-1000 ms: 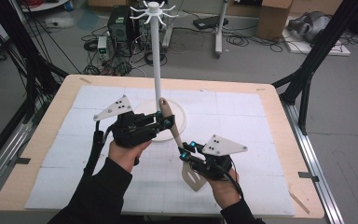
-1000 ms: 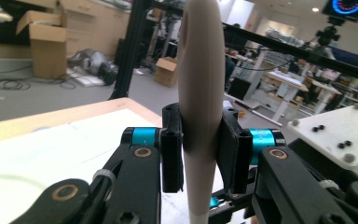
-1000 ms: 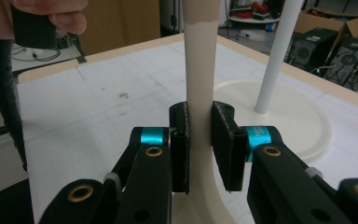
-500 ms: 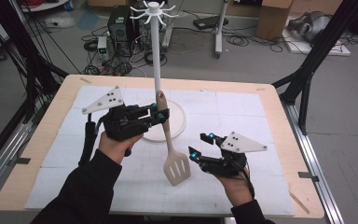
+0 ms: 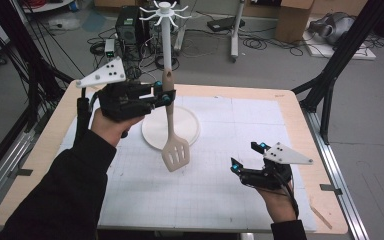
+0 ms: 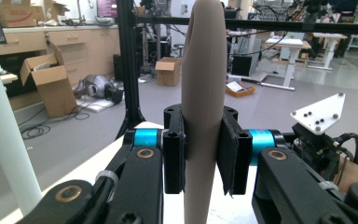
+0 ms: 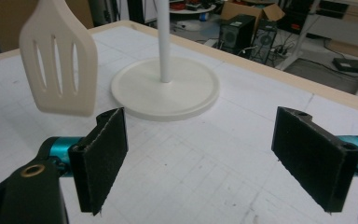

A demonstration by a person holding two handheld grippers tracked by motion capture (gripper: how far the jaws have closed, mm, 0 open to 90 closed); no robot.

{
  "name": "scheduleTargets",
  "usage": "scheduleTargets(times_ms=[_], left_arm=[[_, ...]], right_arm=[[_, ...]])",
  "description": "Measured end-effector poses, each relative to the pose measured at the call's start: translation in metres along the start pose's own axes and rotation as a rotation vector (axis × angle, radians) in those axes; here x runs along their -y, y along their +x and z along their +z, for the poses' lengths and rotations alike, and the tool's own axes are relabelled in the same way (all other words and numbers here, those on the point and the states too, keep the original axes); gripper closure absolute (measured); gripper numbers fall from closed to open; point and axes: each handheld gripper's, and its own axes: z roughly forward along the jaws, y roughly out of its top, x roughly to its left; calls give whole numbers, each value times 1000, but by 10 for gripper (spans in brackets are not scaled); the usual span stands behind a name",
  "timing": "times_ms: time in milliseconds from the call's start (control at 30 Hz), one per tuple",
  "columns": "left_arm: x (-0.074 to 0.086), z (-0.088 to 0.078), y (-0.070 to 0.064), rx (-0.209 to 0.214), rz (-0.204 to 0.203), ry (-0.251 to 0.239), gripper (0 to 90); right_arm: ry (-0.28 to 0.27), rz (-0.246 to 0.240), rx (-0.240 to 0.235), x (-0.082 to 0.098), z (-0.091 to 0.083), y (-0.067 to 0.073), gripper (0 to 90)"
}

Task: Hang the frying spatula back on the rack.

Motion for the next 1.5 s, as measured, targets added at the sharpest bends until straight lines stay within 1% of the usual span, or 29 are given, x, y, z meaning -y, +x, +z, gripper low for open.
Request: scheduleTargets(times_ms=[100,233,333,367,433,467,500,700,833,867,1033,1167,1200,1300,1400,1433,1500], left_arm=[[-14,6,5,-12,16,3,736],[-28,14,13,-28,24,10,736],[-35,20,19,-44,30,16,736],[-37,21,20,-49,32,18,736],[-41,24,24,-58,35,24,736],[-44,26,26,-65,30,27,736],[-47,28,29,-71,33,34,736],[-54,39,38,-103,27,44,736],[-53,42,43,-108,15,46,736],[-53,43,44,-107,11,48,736],[-50,47,46,-104,6,53,736],[-49,48,50,-101,-21,38,736],[-49,48,51,-102,-24,35,736],[-48,48,55,-110,-39,36,736],[-46,50,57,-115,-41,50,736],[-46,50,58,-115,-39,49,736],[-46,50,59,-116,-48,43,736]], right_arm=[[-11,11,16,0,-3,-3,171],[-24,-2,33,-1,-5,-5,171],[-37,2,57,-1,-8,-7,161],[-40,11,65,-1,-10,-8,160],[-47,13,71,-1,-12,-10,160],[-47,12,74,-1,-13,-12,160],[-47,21,77,0,-14,-13,160],[-47,34,80,2,-16,-16,160],[-50,31,80,2,-17,-17,160],[-49,37,79,2,-17,-17,160],[-57,35,78,2,-18,-17,160],[-54,39,77,2,-18,-17,160],[-57,34,76,2,-18,-17,160],[-62,31,74,2,-18,-17,161],[-65,31,73,2,-18,-16,161],[-65,28,73,2,-18,-16,160],[-65,30,72,2,-18,-16,161]])
